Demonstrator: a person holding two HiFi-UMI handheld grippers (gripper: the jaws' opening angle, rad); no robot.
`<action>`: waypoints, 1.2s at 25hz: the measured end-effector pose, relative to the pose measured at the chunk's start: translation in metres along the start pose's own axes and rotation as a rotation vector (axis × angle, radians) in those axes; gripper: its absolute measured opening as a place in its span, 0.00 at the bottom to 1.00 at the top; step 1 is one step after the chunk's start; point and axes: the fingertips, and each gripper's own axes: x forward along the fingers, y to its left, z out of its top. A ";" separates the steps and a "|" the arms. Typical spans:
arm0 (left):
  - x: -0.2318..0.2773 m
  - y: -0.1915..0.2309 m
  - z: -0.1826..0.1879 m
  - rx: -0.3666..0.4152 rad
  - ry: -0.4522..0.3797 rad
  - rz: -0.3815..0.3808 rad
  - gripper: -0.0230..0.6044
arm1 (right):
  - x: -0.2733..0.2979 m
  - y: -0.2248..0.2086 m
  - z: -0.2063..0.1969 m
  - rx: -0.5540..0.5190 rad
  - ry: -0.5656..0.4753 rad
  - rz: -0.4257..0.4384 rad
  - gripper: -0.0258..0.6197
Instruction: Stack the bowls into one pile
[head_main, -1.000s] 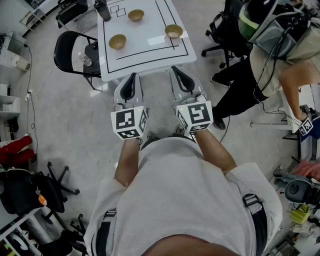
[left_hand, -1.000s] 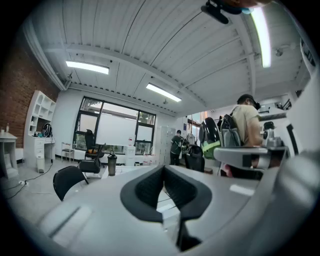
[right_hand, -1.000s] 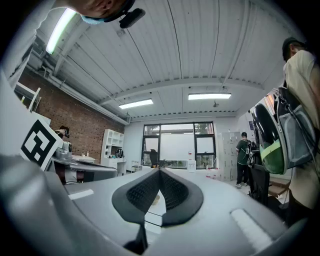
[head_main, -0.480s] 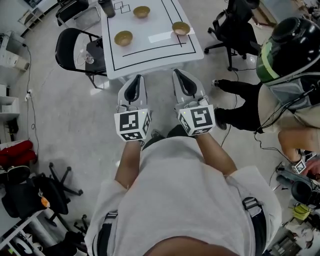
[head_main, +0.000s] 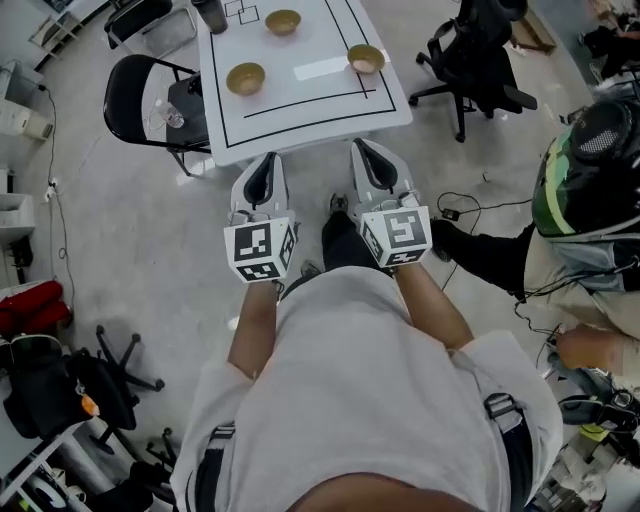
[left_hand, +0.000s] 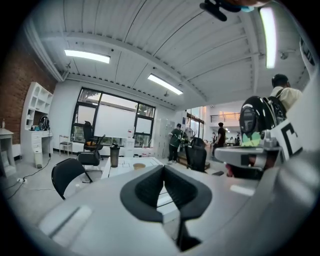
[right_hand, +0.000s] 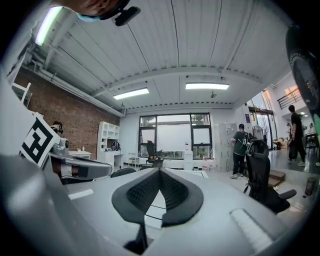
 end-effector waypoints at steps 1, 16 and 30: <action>0.007 0.004 0.000 0.005 0.005 0.006 0.04 | 0.009 -0.003 0.000 0.002 0.001 0.007 0.04; 0.176 0.029 0.017 0.045 0.112 0.020 0.04 | 0.163 -0.095 -0.005 0.083 0.052 0.081 0.04; 0.296 -0.005 -0.033 0.080 0.333 -0.068 0.04 | 0.220 -0.198 -0.082 0.096 0.298 0.122 0.04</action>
